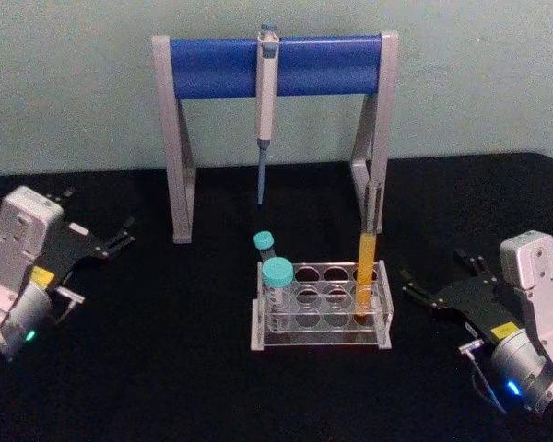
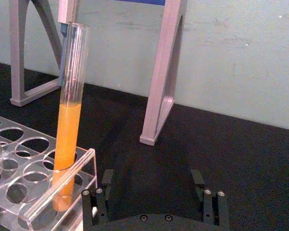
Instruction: Pick up the test tube from the test tube rack, shake it, then place it back into the test tube rack.
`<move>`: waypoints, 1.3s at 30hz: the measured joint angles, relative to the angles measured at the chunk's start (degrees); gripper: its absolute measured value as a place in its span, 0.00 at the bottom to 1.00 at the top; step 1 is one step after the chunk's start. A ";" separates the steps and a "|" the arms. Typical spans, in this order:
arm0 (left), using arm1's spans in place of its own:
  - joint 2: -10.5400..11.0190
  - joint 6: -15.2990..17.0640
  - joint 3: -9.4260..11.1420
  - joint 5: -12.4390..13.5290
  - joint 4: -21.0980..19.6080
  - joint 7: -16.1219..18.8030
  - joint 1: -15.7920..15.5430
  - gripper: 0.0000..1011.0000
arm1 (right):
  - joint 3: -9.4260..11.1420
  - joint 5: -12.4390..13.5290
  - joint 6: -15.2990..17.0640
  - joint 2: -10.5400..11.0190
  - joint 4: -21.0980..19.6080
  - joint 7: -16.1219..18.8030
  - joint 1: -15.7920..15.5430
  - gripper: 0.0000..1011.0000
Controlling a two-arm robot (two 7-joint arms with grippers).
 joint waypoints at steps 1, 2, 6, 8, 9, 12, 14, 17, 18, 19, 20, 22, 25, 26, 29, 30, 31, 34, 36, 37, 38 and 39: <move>0.00 0.00 0.00 0.00 0.00 0.00 0.00 0.99 | -0.01 0.01 0.01 0.01 -0.01 -0.01 0.00 0.99; 0.00 0.00 0.00 0.00 0.00 0.00 0.00 0.99 | -0.01 0.02 0.01 0.02 -0.03 -0.01 -0.01 0.99; 0.00 0.00 0.00 0.00 0.00 0.00 0.00 0.99 | -0.03 0.07 0.02 0.04 -0.08 -0.03 -0.02 0.99; 0.00 0.00 0.00 0.00 0.00 0.00 0.00 0.99 | -0.04 0.10 0.02 0.06 -0.10 -0.05 -0.04 0.99; 0.00 0.00 0.00 0.00 0.00 0.00 0.00 0.99 | -0.04 0.12 0.02 0.06 -0.12 -0.06 -0.05 0.99; 0.00 0.00 0.00 0.00 0.00 0.00 0.00 0.99 | -0.04 0.14 0.02 0.07 -0.13 -0.08 -0.06 0.99; 0.00 0.00 0.00 0.00 0.00 0.00 0.00 0.99 | -0.04 0.16 0.02 0.09 -0.14 -0.09 -0.07 0.99; 0.00 0.00 0.00 0.00 0.00 0.00 0.00 0.99 | -0.04 0.18 0.02 0.10 -0.17 -0.09 -0.08 0.99; 0.00 0.00 0.00 0.00 0.00 0.00 0.00 0.99 | -0.04 0.18 0.02 0.10 -0.18 -0.09 -0.08 0.99; 0.00 0.00 0.00 0.00 0.00 0.00 0.00 0.99 | -0.04 0.19 0.02 0.11 -0.19 -0.09 -0.08 0.99; 0.00 0.00 0.00 0.00 0.00 0.00 0.00 0.99 | -0.04 0.19 0.02 0.11 -0.19 -0.09 -0.08 0.99; 0.00 0.00 0.00 0.00 0.00 0.00 0.00 0.99 | -0.04 0.20 0.02 0.12 -0.20 -0.09 -0.08 0.99; 0.00 0.00 0.00 0.00 0.00 0.00 0.00 0.99 | -0.04 0.22 0.01 0.13 -0.21 -0.09 -0.08 0.99; 0.00 0.00 0.00 0.00 0.00 0.00 0.00 0.99 | -0.04 0.22 0.02 0.13 -0.21 -0.09 -0.08 0.99; 0.00 0.00 0.00 0.00 0.00 0.00 0.00 0.99 | -0.04 0.24 0.01 0.13 -0.21 -0.09 -0.08 0.99; 0.00 0.00 0.00 0.00 0.00 0.00 0.00 0.99 | -0.04 0.24 0.01 0.13 -0.21 -0.09 -0.08 0.99; 0.00 0.00 0.00 0.00 0.00 0.00 0.00 0.99 | -0.04 0.24 0.02 0.12 -0.21 -0.09 -0.08 0.99; 0.00 0.00 0.00 0.00 0.00 0.00 0.00 0.99 | -0.04 0.24 0.01 0.12 -0.21 -0.09 -0.08 0.99; 0.00 0.00 0.00 0.00 0.00 0.00 0.00 0.99 | -0.04 0.24 0.01 0.12 -0.21 -0.09 -0.08 0.99; 0.00 0.00 0.00 0.00 0.00 0.00 0.00 0.99 | -0.04 0.24 0.02 0.13 -0.21 -0.09 -0.08 0.99; 0.00 0.00 0.00 0.00 0.00 0.00 0.00 0.99 | -0.04 0.24 0.01 0.13 -0.21 -0.09 -0.08 0.99; 0.00 0.00 0.00 0.00 0.00 0.00 0.00 0.99 | -0.04 0.24 0.01 0.13 -0.21 -0.09 -0.08 0.99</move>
